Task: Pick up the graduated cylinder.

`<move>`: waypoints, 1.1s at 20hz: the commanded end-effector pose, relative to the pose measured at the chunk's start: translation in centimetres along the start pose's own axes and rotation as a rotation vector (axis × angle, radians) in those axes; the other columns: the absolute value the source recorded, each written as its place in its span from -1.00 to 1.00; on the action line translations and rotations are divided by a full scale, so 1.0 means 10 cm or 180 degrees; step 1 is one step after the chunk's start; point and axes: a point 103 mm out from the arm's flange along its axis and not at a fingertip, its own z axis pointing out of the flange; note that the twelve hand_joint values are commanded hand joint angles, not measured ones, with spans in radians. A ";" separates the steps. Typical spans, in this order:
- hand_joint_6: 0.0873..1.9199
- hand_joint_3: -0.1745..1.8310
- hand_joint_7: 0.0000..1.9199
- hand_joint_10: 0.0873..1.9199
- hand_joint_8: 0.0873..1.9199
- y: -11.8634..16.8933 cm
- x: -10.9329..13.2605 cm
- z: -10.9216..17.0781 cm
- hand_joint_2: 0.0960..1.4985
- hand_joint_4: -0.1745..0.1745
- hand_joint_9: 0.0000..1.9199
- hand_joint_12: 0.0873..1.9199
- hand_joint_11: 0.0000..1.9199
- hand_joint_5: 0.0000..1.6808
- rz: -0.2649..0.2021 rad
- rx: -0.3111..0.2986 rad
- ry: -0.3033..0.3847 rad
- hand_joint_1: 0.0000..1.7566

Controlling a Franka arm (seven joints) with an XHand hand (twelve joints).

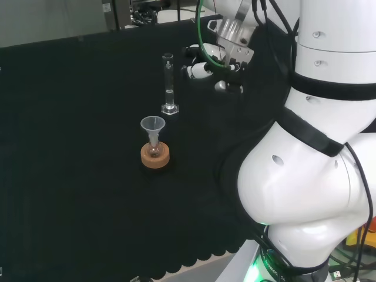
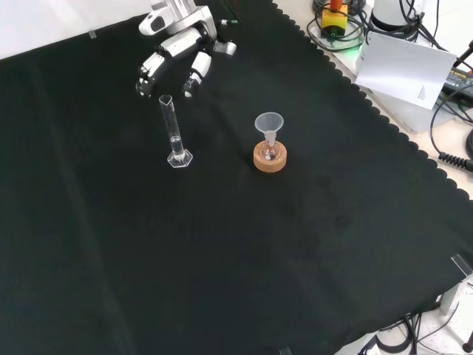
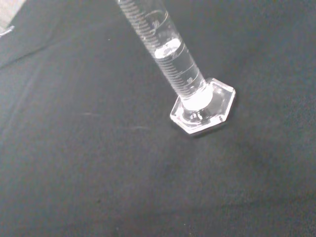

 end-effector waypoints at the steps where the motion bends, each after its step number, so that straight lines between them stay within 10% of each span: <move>1: -1.00 -1.00 -0.80 -0.41 -0.40 0.10 -0.07 0.17 0.43 -0.28 -0.54 0.37 -0.76 -0.57 -0.0194 -0.0059 0.0250 -0.10; 22: -1.00 -1.00 -0.65 -0.48 -0.42 0.39 -0.07 0.53 0.35 -0.27 -0.40 0.34 -0.67 -0.39 -0.0908 -0.0394 0.1140 0.08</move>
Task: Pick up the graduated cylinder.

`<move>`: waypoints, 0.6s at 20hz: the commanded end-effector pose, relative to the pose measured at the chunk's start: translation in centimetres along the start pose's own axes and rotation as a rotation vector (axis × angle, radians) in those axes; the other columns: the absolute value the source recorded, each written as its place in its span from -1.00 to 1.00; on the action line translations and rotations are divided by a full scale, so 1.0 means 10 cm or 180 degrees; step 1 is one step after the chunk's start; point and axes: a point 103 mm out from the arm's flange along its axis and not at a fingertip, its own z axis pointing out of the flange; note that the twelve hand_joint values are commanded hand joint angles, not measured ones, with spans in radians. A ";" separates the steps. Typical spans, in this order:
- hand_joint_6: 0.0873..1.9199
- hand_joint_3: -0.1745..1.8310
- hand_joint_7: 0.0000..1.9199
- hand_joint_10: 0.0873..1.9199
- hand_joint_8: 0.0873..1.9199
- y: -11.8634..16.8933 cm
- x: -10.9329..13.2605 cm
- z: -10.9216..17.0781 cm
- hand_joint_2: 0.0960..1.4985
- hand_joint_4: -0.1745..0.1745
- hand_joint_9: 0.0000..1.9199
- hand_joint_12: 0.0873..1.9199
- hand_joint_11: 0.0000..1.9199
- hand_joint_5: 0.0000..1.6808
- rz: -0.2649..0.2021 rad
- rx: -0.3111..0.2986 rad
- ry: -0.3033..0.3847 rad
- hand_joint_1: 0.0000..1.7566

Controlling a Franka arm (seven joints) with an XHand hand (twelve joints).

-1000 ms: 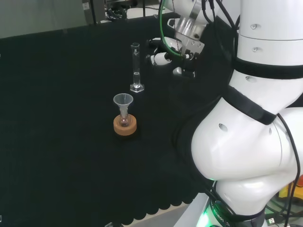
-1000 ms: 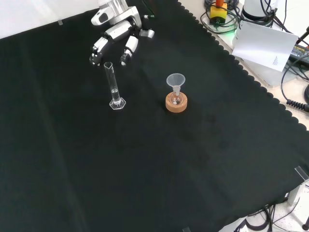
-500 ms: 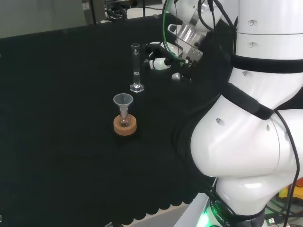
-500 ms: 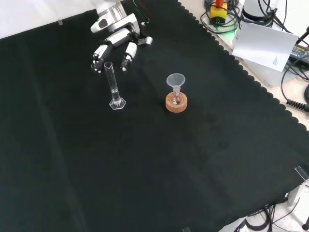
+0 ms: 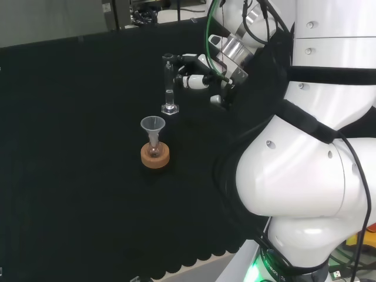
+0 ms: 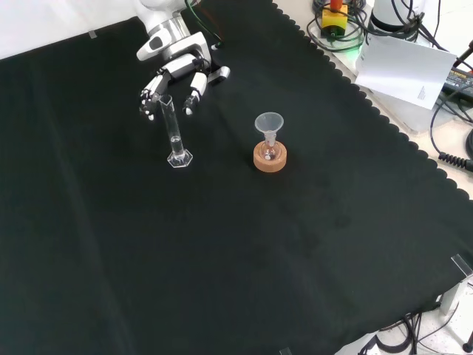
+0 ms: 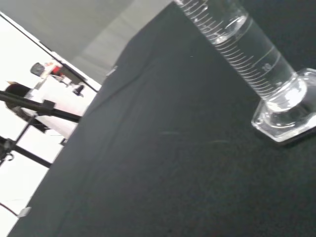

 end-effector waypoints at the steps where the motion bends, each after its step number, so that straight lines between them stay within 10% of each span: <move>1: -1.00 -1.00 -0.64 -0.48 -0.42 0.04 -0.04 0.11 0.35 -0.27 -0.40 0.33 -0.67 -0.39 -0.0171 -0.0097 0.0255 0.08; 12: -1.00 -1.00 -0.63 -0.50 -0.44 0.14 -0.10 0.27 0.33 -0.25 -0.39 0.33 -0.66 -0.39 -0.0244 -0.0080 0.0511 0.11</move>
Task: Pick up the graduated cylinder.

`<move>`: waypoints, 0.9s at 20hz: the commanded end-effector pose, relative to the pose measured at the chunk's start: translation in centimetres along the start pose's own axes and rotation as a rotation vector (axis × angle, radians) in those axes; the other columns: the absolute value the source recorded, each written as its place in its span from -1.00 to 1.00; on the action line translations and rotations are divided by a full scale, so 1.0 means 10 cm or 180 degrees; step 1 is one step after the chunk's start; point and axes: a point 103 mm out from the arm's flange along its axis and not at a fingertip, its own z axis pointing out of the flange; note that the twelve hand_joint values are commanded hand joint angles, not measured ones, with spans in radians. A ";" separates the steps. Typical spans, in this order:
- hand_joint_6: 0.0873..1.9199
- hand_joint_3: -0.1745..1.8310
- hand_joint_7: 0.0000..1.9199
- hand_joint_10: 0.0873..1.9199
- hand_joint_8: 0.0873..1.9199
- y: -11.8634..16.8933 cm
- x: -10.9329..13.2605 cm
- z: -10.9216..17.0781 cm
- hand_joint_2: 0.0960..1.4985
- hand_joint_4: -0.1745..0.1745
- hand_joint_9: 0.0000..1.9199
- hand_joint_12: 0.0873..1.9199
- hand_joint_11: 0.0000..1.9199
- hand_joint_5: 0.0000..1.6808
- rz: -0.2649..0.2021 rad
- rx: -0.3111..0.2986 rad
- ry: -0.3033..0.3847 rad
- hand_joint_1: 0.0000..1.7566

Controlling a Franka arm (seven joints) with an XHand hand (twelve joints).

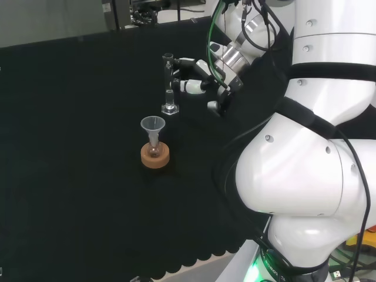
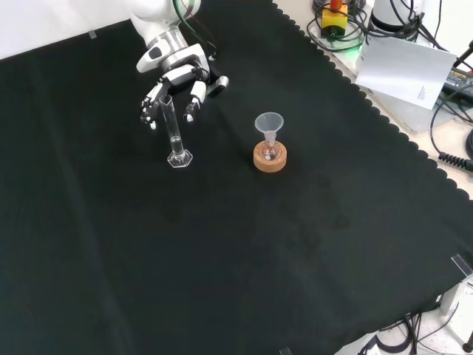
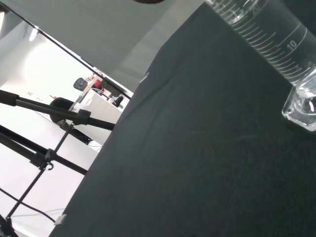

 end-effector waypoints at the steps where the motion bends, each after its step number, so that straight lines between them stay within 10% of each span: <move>1: -1.00 -1.00 -0.62 -0.49 -0.43 0.06 -0.02 0.09 0.33 -0.25 -0.37 0.33 -0.66 -0.39 -0.0041 -0.0020 0.0159 0.11; 18: -0.97 -1.00 -0.46 -0.55 -0.47 0.10 -0.07 0.15 0.31 -0.11 -0.28 0.32 -0.62 -0.31 -0.0194 -0.0036 0.0440 0.15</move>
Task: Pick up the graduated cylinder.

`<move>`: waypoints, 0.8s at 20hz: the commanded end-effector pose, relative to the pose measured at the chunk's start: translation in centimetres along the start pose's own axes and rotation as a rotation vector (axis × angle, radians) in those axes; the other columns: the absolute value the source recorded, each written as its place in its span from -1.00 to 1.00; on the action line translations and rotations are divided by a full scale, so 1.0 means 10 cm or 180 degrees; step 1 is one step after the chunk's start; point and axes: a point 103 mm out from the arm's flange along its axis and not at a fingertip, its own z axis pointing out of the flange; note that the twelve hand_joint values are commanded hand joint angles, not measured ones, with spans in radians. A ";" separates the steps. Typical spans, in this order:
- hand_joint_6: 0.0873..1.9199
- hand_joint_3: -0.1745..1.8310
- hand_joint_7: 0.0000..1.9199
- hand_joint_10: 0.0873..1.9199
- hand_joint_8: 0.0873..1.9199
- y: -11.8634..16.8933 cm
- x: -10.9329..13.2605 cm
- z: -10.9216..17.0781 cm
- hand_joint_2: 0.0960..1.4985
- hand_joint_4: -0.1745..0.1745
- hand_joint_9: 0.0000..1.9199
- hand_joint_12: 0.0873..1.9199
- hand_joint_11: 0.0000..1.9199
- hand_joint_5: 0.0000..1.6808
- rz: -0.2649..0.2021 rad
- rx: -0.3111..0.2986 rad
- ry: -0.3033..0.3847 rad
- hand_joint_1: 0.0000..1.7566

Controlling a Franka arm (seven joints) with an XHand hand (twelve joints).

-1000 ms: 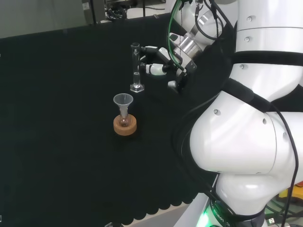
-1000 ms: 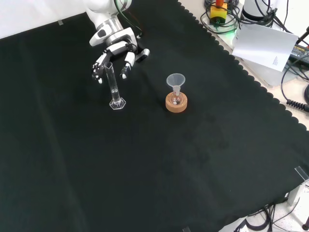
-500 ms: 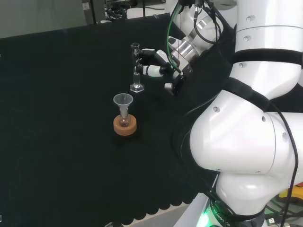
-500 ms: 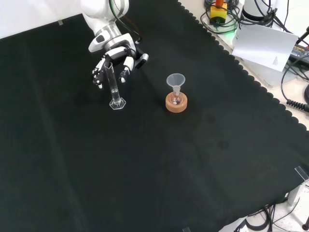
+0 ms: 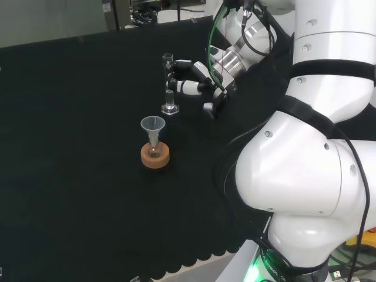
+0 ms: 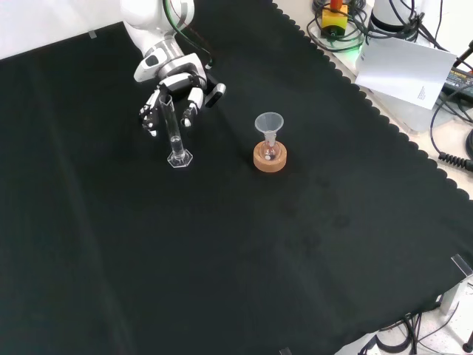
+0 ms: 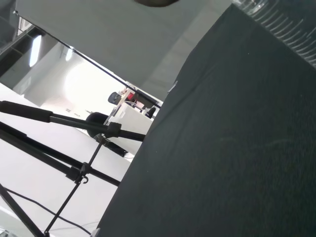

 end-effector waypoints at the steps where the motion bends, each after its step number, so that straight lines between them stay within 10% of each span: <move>1: -0.98 -1.00 -0.46 -0.55 -0.48 -0.02 -0.03 0.04 0.31 -0.11 -0.28 0.32 -0.62 -0.32 -0.0025 0.0050 0.0097 0.15; 16: -0.97 -1.00 -0.45 -0.55 -0.47 0.02 -0.04 0.21 0.29 -0.11 -0.24 0.31 -0.57 -0.32 -0.0113 0.0093 0.0174 0.17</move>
